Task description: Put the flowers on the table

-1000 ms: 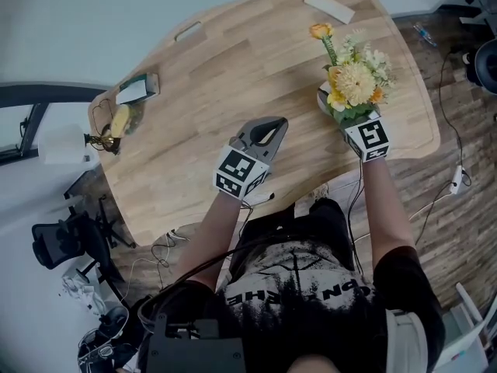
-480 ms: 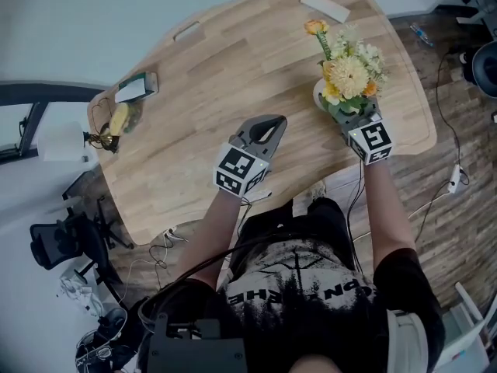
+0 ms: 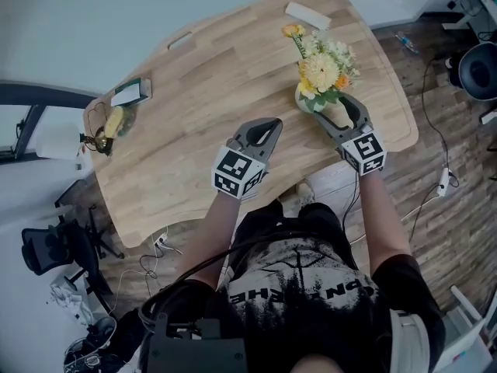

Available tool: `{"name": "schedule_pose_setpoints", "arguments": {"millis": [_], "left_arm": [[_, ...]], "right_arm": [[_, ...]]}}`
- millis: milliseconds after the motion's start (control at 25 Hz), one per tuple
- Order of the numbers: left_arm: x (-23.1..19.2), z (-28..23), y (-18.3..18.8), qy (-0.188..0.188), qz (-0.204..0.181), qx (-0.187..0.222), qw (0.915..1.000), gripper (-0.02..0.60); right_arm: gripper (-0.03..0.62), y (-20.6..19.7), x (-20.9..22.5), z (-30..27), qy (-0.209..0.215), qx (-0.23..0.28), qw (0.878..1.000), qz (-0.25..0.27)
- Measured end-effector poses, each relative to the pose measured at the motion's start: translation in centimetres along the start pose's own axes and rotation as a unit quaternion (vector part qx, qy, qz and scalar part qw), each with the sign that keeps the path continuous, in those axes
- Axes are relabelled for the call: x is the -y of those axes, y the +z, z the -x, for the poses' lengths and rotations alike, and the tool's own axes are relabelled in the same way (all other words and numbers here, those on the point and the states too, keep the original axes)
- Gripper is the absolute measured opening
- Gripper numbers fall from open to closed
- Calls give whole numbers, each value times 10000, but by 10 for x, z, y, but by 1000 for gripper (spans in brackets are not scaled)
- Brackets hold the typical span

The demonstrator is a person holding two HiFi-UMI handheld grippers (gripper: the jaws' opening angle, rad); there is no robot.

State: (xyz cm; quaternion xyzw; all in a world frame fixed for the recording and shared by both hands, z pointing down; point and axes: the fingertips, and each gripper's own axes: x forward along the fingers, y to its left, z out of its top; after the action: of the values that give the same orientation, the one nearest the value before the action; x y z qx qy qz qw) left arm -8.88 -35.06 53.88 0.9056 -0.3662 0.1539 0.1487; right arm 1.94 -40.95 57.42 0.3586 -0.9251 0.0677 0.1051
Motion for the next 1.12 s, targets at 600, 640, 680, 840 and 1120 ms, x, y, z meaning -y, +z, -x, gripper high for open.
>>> {"name": "schedule_pose_setpoints", "arguments": {"millis": [600, 640, 680, 840, 1120], "left_arm": [[37, 22, 33, 437, -93, 537, 9976, 14], [38, 23, 36, 465, -93, 594, 9971, 14], [38, 25, 39, 488, -95, 639, 9967, 14], [44, 28, 44, 516, -129, 727, 9959, 14], [40, 38, 42, 645, -122, 776, 9948, 14]], "right_arm": [[35, 53, -32, 61, 403, 253, 9984, 303], [31, 55, -34, 62, 425, 248, 9983, 313], [28, 56, -36, 63, 482, 241, 9980, 318], [21, 61, -46, 64, 781, 161, 9960, 415], [20, 79, -42, 69, 703, 293, 9962, 421]]}}
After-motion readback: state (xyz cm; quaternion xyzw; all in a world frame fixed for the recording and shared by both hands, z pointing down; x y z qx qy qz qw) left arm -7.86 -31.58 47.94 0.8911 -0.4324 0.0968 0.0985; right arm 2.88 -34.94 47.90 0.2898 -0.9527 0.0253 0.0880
